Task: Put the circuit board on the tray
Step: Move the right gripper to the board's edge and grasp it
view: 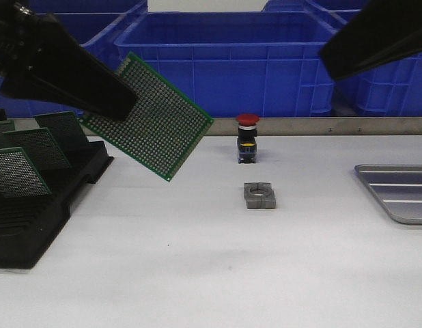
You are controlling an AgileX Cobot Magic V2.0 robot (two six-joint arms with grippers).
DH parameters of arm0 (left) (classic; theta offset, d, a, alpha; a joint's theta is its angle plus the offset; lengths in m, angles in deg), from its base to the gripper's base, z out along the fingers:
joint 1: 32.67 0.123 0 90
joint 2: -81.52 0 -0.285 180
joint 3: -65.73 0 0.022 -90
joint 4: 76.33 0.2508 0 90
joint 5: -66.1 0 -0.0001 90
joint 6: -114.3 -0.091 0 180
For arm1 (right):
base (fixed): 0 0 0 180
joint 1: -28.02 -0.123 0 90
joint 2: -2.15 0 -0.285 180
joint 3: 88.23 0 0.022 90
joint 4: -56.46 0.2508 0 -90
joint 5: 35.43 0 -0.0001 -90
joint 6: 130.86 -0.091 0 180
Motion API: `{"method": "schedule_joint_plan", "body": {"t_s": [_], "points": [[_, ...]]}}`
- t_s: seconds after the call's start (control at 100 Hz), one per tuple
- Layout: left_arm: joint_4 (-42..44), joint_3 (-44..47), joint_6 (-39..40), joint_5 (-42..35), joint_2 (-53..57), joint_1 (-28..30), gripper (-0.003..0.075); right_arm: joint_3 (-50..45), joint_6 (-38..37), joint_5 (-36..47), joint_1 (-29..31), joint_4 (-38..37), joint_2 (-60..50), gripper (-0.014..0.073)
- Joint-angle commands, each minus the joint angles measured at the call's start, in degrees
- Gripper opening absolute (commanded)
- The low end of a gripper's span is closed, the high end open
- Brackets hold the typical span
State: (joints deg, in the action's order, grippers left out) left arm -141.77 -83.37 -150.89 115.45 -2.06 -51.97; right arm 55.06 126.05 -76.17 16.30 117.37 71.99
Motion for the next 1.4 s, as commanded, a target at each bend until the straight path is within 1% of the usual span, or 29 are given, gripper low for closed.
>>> {"method": "schedule_joint_plan", "body": {"t_s": [0.0,0.06,0.13,0.37,0.46,0.61,0.75,0.89,1.07,1.16,1.39], "points": [[-3.6,-1.5,0.5,1.5,1.2,-0.4,-0.0020,2.1,12.9,-3.4,-0.2,11.9,1.4,0.0496],[-3.6,-1.5,0.5,1.5,1.2,-0.4,-0.0020,2.5,19.5,-6.7,-0.2,16.8,3.3,0.0496],[-3.6,-1.5,0.5,1.6,1.2,-0.4,-0.0020,3.3,22.6,-9.2,-0.2,19.6,5.4,0.0496],[-3.6,-1.5,0.5,1.9,1.2,-0.4,-0.0020,8.6,22.8,-14.5,-0.3,20.0,13.4,0.0496],[-3.6,-1.5,0.5,1.9,1.2,-0.4,-0.0020,10.1,22.7,-15.7,-1.2,18.7,16.4,0.0496],[-3.6,-1.5,0.5,1.9,1.2,-0.4,-0.0020,11.2,22.7,-15.6,-5.2,16.7,20.3,0.0496],[-3.6,-1.5,0.5,2.1,1.2,-0.4,-0.0020,12.0,22.8,-12.9,-8.9,16.6,23.2,0.0496],[-3.6,-1.5,0.5,2.4,1.2,-0.4,-0.0020,14.3,22.8,-12.5,-10.9,16.6,25.7,0.0496],[-3.6,-1.5,0.5,2.5,1.2,-0.4,-0.0020,16.6,22.8,-12.7,-11.6,16.6,28.0,0.0490],[-3.6,-1.5,0.5,2.7,1.2,-0.4,-0.0020,16.6,22.8,-13.4,-11.6,16.5,28.1,0.0431],[-3.8,-1.5,0.5,3.2,1.2,-0.4,-0.0020,16.6,22.8,-14.1,-11.6,16.5,28.1,0.0136]]}}
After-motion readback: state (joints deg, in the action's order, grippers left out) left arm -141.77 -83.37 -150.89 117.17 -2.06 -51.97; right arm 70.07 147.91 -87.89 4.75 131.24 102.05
